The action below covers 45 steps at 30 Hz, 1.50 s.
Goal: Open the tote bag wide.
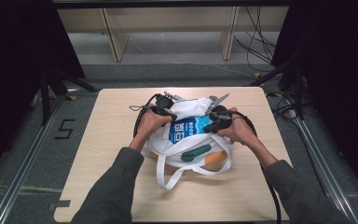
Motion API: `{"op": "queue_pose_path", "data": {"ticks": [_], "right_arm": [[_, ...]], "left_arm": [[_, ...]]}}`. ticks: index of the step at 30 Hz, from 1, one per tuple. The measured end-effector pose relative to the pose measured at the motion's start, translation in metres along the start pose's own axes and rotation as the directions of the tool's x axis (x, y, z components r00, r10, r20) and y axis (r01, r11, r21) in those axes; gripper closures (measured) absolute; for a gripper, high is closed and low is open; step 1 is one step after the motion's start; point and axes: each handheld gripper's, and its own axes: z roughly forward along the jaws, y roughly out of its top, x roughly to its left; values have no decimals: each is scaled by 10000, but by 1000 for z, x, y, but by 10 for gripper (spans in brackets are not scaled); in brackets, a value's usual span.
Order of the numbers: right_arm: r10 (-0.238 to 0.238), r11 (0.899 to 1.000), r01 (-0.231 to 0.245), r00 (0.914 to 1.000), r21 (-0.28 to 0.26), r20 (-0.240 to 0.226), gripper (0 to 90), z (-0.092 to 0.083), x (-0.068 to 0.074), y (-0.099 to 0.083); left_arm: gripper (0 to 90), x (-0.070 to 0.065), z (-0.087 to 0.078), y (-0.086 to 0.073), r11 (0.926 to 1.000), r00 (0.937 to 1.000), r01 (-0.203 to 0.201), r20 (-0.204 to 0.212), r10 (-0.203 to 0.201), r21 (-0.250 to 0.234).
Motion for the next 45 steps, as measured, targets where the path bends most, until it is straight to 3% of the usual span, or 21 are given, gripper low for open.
{"op": "queue_pose_path", "data": {"ticks": [1, 4, 5, 7, 8, 9, 11, 16, 17, 20, 23, 25, 26, 27, 28, 30, 36, 37, 41, 42, 45], "right_arm": [[-144, 9997, 146, 9998, 202, -100, 900, -5, 4, -4], [-647, 9951, 662, 9977, 735, -223, 900, -15, 16, -21], [-805, 9904, 826, 9965, 1106, -233, 900, -15, 21, -31], [-1000, 9863, 1024, 9947, 1293, -252, 900, -8, 28, -52], [-617, 9900, 645, 9977, 1254, -268, 900, -5, 32, -59], [-1003, 9888, 1031, 9945, 1077, -311, 900, -3, 31, -61], [-847, 9895, 864, 9962, 1160, -203, 900, -7, 33, -56], [-717, 9927, 729, 9973, -964, 154, 900, -34, 20, -20], [-717, 9927, 729, 9973, -964, 154, 900, -34, 20, -20], [-374, 9914, 531, 9907, -1193, 1306, 900, -24, -7, 12], [54, 9943, 128, 9853, -1056, 1709, 900, -9, -27, 18], [479, 9988, -492, 9697, -5, 2397, 900, 12, -53, 13], [649, 9968, -750, 9610, 273, 2690, 900, 19, -62, 8], [903, 9922, -1103, 9565, 574, 2774, 900, 25, -71, 1], [903, 9922, -1103, 9565, 574, 2774, 900, 25, -71, 1], [1641, 9776, -1855, 9675, 991, 1923, 900, 49, -87, -22], [1148, 9854, -1421, 9613, 936, 2503, 900, 32, -79, -12], [1377, 9902, -1397, 9634, -77, 2301, 900, 6, -70, -3], [1523, 9880, -1444, 9706, -554, 1864, 900, -15, -46, 8], [715, 9941, -599, 9888, -902, 1307, 900, -16, -33, 11], [-291, 9985, 315, 9982, -452, 520, 900, -11, -5, 5]], "left_arm": [[894, 3, 3, 0, 9999, 9988, -136, -460, 136, -8], [895, 16, 8, -7, 9998, 9983, 41, -588, -30, 179], [896, 33, 11, -19, 9963, 9966, 236, -803, -170, 826], [895, 44, 10, -30, 9932, 9932, 1161, -92, -1161, 24], [895, 44, 9, -33, 9935, 9935, 1134, -28, -1134, -73], [895, 42, 7, -33, 9953, 9953, 967, -107, -967, -54], [895, 36, 1, -31, 9989, 9986, 468, -234, -467, 15], [888, 18, -18, -28, 9993, 9995, -277, 150, 281, -244], [888, 12, -20, -28, 9988, 9989, -378, 278, 387, -317], [881, -8, -26, -37, 9950, 9915, -1001, 840, 993, 45], [889, -20, -32, -53, 9846, 9801, -1718, 1059, 1676, 320], [894, -26, -49, -88, 9789, 9739, -1991, 1205, 1923, 466], [894, -26, -49, -88, 9789, 9739, -1991, 1205, 1923, 466], [895, -26, -53, -111, 9874, 9805, -1578, 1168, 1580, -111], [895, -26, -53, -111, 9874, 9805, -1578, 1168, 1580, -111], [895, -31, -54, -119, 9840, 9762, -1744, 1241, 1777, -372], [887, -20, -61, -109, 9909, 9838, -1075, 1353, 1178, -810], [886, -15, -65, -98, 9888, 9853, -1054, 1233, 1182, -1055], [885, -10, -58, -72, 9917, 9900, -666, 1166, 795, -1103], [881, -11, -54, -67, 9919, 9905, -484, 1225, 628, -1172], [871, -16, -30, -45, 9956, 9871, -595, 1442, 696, -730]]}}
